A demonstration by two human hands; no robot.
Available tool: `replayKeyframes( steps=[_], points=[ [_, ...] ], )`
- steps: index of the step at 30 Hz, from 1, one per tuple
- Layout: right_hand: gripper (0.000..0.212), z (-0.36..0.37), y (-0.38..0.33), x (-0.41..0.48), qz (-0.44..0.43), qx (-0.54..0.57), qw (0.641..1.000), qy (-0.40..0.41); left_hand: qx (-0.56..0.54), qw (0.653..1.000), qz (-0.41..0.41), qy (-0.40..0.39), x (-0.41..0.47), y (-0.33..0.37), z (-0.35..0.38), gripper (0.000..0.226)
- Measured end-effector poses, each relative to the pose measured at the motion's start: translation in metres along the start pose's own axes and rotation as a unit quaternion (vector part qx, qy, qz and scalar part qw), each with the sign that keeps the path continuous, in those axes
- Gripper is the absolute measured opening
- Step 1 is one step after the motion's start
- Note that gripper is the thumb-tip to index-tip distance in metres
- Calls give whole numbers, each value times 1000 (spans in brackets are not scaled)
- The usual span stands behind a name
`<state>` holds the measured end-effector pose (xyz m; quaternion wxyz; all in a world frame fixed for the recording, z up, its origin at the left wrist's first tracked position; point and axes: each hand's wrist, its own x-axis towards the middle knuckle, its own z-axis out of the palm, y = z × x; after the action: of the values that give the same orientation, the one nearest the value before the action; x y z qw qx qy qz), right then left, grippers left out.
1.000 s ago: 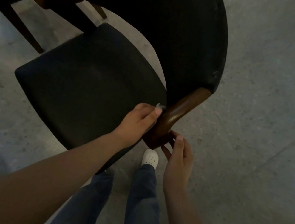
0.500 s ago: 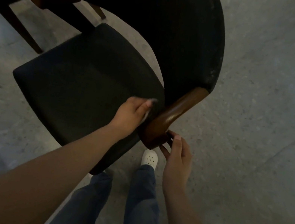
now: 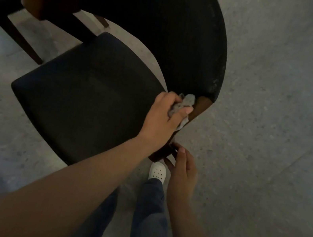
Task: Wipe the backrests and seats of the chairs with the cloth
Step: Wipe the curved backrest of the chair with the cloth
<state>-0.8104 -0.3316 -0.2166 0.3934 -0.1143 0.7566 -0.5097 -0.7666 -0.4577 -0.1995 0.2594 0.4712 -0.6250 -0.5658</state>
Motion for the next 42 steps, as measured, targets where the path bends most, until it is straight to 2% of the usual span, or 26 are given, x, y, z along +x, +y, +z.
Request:
replayKeyframes(
  steps=[4,8,10,12,14,16,20,22,25,27,31,34,37,40,42],
  points=[
    [24,3,4,0,-1,-4,1000,14,14,997,-68,-20,4,-24,-10,17],
    [23,7,7,1,-6,-22,999,32,15,978,-191,-88,0,-58,-26,21],
    [23,9,8,3,-16,-33,999,39,36,969,-216,-117,-4,-68,-35,18],
    [23,13,8,3,-35,-39,998,46,44,973,-200,-109,-3,-69,-46,16],
    [24,20,9,4,-52,-42,996,58,20,983,-171,-67,2,-60,-57,14],
    [27,30,11,7,-52,-45,995,78,30,992,-118,-44,10,-45,-67,13],
    [37,47,21,17,-54,-71,988,126,62,995,-50,-66,21,-21,-77,6],
    [38,51,25,23,-92,-84,981,146,74,994,-44,-67,22,-18,-77,5],
    [34,52,31,31,-129,-83,975,158,38,997,-6,-68,22,-10,-71,9],
    [32,50,35,34,-139,-98,974,153,32,996,21,-82,24,1,-62,15],
    [31,42,38,33,-151,-126,974,115,65,992,92,-47,32,28,-40,15],
    [36,37,35,34,-151,-147,973,92,101,987,115,-49,34,39,-21,25],
    [33,37,33,32,-144,-147,975,82,153,978,143,-1,33,35,0,30],
    [29,38,34,32,-148,-135,977,79,169,974,144,57,36,29,15,30],
    [34,38,35,33,-148,-139,976,83,157,976,134,67,40,26,21,29]
  ],
)
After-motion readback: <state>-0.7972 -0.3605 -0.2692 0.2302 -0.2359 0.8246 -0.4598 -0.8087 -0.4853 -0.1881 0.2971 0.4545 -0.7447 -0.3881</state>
